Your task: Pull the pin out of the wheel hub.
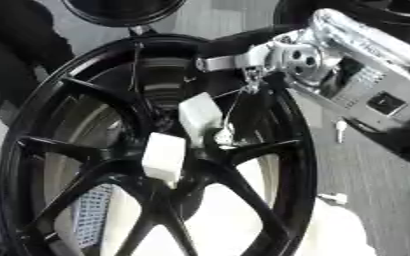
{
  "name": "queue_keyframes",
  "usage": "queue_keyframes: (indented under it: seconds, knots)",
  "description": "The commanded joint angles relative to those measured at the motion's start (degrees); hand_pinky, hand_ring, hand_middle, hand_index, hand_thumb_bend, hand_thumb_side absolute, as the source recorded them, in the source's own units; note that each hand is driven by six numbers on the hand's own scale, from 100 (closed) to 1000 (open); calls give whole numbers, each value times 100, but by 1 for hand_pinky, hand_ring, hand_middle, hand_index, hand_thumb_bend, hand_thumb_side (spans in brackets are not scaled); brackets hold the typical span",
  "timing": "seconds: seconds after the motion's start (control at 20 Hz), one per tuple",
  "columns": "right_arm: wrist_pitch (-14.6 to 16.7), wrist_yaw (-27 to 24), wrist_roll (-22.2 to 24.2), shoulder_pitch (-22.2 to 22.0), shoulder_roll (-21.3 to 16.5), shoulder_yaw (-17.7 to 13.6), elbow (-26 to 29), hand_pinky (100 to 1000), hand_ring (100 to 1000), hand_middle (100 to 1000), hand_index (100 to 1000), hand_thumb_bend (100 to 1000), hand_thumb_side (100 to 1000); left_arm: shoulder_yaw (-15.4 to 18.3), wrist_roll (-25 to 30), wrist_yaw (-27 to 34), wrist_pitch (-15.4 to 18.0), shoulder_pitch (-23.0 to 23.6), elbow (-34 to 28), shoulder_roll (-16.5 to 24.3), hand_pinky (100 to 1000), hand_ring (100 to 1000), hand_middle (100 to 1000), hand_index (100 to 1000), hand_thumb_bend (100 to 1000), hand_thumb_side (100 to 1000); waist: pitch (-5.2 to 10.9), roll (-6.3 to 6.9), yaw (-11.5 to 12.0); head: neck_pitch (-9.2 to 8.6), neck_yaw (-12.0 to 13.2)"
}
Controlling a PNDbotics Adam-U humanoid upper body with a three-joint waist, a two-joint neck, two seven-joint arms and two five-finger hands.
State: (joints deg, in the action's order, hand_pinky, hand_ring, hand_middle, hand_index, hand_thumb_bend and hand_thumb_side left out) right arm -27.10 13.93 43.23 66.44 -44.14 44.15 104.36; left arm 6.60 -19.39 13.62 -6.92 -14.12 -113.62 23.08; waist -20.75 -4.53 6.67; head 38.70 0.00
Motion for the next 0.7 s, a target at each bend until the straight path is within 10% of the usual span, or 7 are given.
queue_keyframes:
  seconds: [0.05, 0.7]
  knots:
    - [-145, 44, 93, 61, -90, -73, -12, 865, 776, 574, 699, 301, 100, 48, 26, 5, 5, -26, -97, 51, 751, 739, 709, 797, 527, 358, 104, 37, 8, -73, 6]
    - [-308, -114, -306, 26, -123, -182, 158, 834, 680, 387, 532, 132, 100, 52, 29, 17, -3, -20, -97, 33, 752, 739, 709, 797, 520, 361, 132, 34, 21, -56, -36]
